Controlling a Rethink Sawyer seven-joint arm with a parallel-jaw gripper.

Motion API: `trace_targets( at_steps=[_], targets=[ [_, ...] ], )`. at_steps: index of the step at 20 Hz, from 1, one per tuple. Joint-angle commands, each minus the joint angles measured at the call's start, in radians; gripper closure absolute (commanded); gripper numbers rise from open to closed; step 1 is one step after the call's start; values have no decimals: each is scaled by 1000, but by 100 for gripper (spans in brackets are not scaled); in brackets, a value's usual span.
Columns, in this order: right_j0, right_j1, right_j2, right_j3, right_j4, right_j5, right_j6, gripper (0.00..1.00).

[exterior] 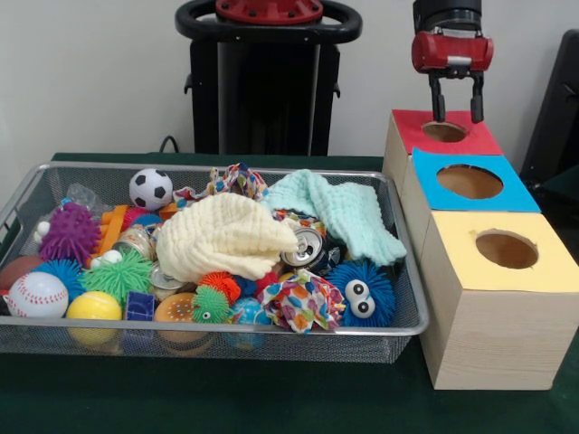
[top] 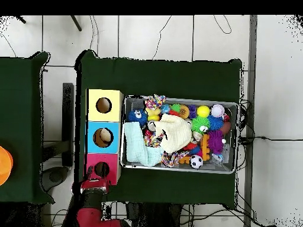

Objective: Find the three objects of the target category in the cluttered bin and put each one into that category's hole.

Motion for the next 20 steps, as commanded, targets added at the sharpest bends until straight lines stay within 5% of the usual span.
trace_targets(
  at_steps=[1,8,15,20],
  targets=[
    [-15,31,53,-10,14,-24,241,0],
    [-25,-51,54,-1,23,100,204,0],
    [-106,-275,67,-23,-13,443,110,0],
    [-194,-334,77,-52,-96,552,65,0]
  ],
)
